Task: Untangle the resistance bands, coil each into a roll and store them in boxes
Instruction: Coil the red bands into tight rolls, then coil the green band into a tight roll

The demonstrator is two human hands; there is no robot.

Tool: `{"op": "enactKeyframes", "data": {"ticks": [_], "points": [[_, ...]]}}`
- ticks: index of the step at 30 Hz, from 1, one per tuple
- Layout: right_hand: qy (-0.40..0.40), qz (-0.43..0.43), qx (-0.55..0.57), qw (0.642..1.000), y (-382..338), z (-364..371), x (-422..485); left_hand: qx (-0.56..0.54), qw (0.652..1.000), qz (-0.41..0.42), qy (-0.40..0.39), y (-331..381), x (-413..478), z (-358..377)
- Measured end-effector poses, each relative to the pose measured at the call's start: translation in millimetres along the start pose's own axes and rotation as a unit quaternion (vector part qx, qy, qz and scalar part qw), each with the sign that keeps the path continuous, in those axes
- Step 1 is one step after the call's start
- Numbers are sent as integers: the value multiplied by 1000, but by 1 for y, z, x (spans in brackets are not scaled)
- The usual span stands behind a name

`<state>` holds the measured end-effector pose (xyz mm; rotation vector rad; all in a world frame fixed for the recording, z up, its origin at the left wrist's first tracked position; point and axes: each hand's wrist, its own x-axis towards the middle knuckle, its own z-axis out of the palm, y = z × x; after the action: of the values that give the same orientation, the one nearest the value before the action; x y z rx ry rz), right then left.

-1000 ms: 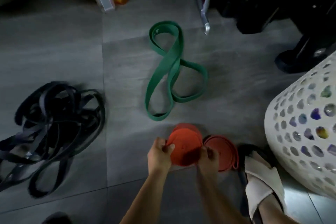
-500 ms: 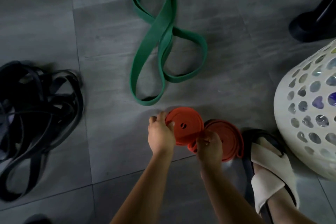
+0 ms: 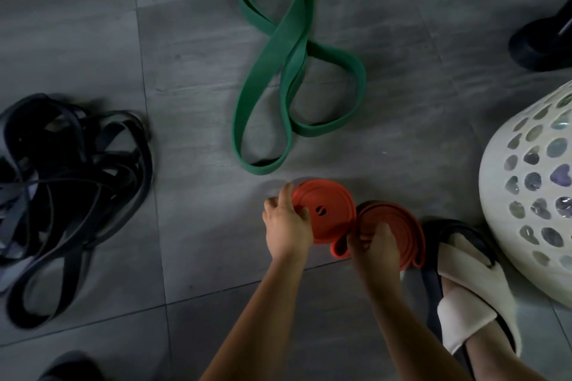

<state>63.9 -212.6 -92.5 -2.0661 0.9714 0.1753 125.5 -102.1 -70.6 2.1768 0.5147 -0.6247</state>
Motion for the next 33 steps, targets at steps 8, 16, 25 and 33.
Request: {"op": "enactKeyframes", "data": {"ticks": [8, 16, 25, 33], "points": [[16, -28, -89, 995, -7, -9, 6, 63, 976, 160, 130, 1, 7, -25], [-71, 19, -108, 991, 4, -2, 18, 238, 959, 151, 33, -1, 44, -49], [-55, -22, -149, 987, 7, -15, 16, 160, 969, 151, 114, 4, 43, -60], [-12, -53, -240, 969, -11, -31, 12, 123, 956, 146, 221, 28, 30, -110]]}}
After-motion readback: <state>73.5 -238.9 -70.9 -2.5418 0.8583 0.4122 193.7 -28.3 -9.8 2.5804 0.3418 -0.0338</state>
